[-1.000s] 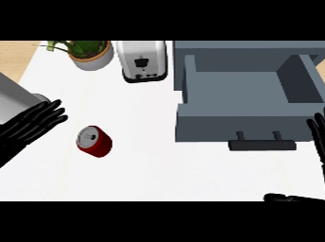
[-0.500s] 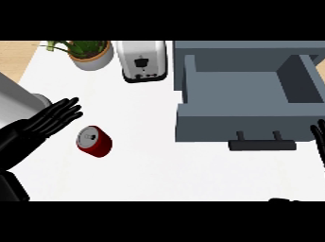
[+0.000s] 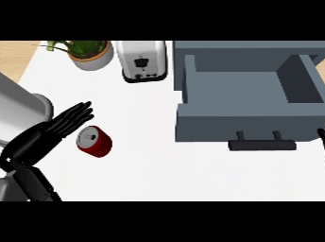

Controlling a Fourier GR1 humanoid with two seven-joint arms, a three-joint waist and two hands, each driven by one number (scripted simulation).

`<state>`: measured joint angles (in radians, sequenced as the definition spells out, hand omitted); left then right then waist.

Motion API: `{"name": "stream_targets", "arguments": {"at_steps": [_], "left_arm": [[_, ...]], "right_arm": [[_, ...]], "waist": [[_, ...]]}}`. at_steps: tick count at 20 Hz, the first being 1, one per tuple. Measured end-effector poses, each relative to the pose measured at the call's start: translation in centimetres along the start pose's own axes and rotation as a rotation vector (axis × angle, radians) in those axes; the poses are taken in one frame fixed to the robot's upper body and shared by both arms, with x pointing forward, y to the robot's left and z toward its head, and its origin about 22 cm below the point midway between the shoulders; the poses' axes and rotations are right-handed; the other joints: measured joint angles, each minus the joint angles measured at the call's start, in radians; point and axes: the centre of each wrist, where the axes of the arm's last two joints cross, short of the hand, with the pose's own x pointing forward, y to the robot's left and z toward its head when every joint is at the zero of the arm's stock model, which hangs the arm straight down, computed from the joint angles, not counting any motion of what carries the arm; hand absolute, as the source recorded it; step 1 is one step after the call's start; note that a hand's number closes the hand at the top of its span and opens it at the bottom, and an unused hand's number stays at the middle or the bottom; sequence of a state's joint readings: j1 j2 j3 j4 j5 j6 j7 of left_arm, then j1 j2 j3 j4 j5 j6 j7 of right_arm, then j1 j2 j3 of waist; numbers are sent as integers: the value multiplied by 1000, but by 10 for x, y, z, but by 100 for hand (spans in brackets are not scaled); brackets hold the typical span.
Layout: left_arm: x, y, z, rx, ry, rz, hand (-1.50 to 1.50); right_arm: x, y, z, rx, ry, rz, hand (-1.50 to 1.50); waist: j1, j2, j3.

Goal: Pick up the can, place it into the drawer and close the drawer

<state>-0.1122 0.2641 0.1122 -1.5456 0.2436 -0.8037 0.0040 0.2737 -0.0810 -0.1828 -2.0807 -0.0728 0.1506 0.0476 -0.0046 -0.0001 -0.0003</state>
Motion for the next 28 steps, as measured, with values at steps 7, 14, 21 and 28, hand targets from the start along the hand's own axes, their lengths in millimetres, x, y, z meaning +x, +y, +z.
{"name": "stream_targets", "arguments": {"at_steps": [7,14,21,28], "left_arm": [[-28,10,4,22,27,-20,-150],[-53,26,4,65,54,-34,-150],[-77,38,9,102,96,-59,-150],[-97,48,22,127,145,-87,-150]], "right_arm": [[-5,-1,-9,2,5,-3,-150],[-10,1,-5,3,3,-2,-150],[-7,-3,-7,4,-8,7,-150],[-5,1,-5,1,-14,1,-150]], "waist": [[0,0,0],[-1,1,0],[-3,1,0],[-5,2,0]]}}
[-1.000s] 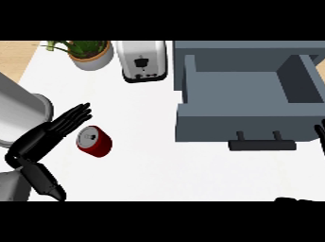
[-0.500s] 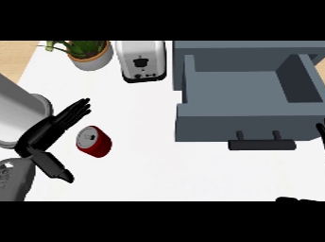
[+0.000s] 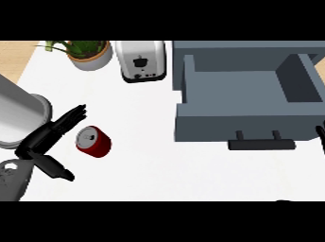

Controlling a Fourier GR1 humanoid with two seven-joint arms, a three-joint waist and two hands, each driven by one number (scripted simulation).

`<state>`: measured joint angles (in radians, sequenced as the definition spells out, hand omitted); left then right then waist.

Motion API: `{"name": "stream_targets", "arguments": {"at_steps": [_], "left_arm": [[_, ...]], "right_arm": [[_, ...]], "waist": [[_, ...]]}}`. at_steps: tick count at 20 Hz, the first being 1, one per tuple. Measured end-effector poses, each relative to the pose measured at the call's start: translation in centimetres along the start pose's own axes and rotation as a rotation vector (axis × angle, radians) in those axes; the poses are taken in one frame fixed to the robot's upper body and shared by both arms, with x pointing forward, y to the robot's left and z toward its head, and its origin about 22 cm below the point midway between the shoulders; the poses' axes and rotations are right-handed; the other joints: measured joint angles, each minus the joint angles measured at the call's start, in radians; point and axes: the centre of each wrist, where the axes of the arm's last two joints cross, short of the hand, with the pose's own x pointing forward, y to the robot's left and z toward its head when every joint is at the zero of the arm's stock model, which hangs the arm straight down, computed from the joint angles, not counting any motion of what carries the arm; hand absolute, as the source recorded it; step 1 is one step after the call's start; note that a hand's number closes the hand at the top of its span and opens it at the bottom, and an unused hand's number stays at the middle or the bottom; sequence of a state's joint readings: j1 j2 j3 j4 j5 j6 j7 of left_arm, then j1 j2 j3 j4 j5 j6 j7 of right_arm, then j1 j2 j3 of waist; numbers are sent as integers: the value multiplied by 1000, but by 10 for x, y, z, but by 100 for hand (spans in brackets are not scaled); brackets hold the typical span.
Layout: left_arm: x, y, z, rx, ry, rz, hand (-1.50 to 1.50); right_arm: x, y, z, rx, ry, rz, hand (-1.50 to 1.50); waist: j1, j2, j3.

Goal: Pick up the can, place it into the drawer and close the drawer

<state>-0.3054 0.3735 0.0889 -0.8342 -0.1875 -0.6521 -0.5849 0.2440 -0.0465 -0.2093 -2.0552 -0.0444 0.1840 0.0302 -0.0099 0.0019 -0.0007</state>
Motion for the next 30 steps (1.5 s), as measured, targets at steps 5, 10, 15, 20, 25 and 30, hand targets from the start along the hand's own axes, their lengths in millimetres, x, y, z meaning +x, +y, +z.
{"name": "stream_targets", "arguments": {"at_steps": [5,10,15,20,25,30], "left_arm": [[-11,3,-2,12,22,-15,-150],[-20,0,-9,22,46,2,-150],[-23,5,-12,30,49,2,-150],[-30,-7,-22,16,48,15,-150],[-28,-9,-32,8,40,8,-150],[-31,-17,-40,-3,39,14,-150]], "right_arm": [[5,-1,-4,-2,-8,4,-150],[9,-1,-5,-3,-13,4,-150],[11,-5,1,-3,-17,-7,-150],[10,-4,1,0,-8,-10,-150],[10,-5,5,3,-6,-8,-150],[12,-5,0,-4,-13,-6,-150]], "waist": [[-2,1,-1],[-4,1,0],[-9,2,-1],[-6,2,-1],[-5,1,0],[-5,2,-1]]}}
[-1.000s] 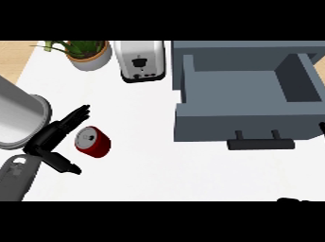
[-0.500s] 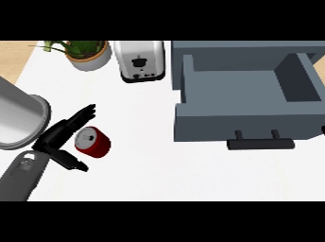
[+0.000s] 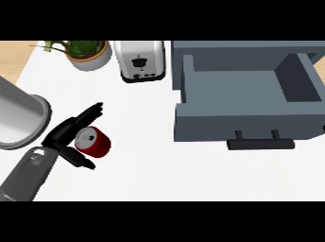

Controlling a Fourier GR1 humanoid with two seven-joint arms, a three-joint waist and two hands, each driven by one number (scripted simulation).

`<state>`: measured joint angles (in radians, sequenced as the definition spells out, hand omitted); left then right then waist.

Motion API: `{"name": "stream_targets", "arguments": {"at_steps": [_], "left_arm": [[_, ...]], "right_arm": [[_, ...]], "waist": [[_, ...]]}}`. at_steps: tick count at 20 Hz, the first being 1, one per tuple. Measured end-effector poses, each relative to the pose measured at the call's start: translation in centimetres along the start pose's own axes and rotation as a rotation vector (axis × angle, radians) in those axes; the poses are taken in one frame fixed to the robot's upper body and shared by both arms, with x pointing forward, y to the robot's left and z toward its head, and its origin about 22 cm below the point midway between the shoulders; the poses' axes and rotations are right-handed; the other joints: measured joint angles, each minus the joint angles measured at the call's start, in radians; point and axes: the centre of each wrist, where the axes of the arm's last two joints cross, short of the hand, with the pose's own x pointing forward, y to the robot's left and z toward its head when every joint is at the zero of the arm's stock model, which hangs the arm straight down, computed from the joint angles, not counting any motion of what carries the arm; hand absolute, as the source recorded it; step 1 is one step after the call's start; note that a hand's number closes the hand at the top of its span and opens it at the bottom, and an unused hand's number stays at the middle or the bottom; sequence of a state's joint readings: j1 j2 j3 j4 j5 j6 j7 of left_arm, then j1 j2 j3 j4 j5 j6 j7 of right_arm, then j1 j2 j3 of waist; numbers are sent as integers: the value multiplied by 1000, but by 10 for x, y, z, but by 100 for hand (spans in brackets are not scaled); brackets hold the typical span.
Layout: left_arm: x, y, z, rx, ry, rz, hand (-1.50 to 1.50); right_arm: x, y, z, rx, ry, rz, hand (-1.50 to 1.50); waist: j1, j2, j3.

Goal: Pick up the can, place it into the drawer and close the drawer

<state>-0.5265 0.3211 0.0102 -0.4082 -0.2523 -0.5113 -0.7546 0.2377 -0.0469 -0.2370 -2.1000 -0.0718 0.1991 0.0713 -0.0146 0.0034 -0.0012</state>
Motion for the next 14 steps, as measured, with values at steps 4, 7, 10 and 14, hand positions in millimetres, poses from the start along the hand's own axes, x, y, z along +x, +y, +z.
{"name": "stream_targets", "arguments": {"at_steps": [4,7,10,14], "left_arm": [[0,-6,-8,-13,-6,6,-150],[-2,-19,-17,-30,-15,11,-150],[-1,-26,-25,-53,-24,23,-150],[-2,-27,-23,-67,-29,22,150]], "right_arm": [[6,8,1,-5,-2,-8,-150],[7,3,1,0,-1,-12,-150],[9,6,6,-3,1,-13,-150],[8,1,4,-5,-4,-15,-150]], "waist": [[1,0,0],[1,-1,0],[2,-2,1],[3,-2,1]]}}
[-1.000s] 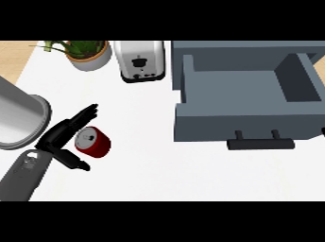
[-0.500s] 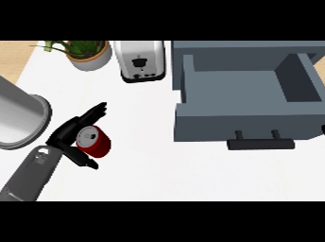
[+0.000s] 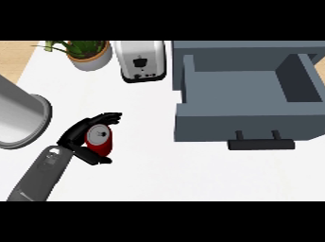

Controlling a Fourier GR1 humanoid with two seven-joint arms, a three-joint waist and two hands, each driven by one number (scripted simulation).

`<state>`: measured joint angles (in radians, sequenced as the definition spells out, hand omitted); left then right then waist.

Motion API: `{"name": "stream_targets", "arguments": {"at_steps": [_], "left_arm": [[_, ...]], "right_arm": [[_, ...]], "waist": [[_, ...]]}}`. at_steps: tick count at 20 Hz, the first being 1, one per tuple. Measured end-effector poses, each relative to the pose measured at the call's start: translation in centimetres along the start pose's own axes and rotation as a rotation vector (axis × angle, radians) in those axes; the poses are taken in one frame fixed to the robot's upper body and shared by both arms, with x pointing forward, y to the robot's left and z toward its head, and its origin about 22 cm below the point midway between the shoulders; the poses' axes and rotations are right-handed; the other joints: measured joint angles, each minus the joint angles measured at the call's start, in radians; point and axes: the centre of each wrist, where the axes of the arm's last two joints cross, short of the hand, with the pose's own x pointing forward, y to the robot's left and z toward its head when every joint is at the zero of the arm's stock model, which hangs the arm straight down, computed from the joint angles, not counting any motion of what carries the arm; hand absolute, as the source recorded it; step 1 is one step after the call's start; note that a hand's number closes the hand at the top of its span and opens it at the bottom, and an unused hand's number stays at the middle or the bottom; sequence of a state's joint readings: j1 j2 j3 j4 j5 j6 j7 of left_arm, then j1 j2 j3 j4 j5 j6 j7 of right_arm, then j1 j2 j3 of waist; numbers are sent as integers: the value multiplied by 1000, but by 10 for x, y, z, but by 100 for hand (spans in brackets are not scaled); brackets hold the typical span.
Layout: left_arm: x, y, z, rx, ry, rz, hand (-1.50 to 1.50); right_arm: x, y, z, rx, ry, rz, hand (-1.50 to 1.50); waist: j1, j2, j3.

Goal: Pick up the can, place it into the drawer and close the drawer

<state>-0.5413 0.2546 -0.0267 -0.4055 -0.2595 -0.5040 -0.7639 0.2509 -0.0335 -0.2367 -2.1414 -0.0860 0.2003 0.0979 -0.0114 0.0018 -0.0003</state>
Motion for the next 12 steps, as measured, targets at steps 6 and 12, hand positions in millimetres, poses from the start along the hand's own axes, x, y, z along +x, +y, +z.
{"name": "stream_targets", "arguments": {"at_steps": [6,12], "left_arm": [[4,-10,-12,-35,-21,44,150],[12,-10,-18,15,-44,95,150]], "right_arm": [[4,-3,3,-14,-3,-5,-150],[3,-6,8,-18,-3,-10,-150]], "waist": [[3,-1,0],[8,-4,1]]}}
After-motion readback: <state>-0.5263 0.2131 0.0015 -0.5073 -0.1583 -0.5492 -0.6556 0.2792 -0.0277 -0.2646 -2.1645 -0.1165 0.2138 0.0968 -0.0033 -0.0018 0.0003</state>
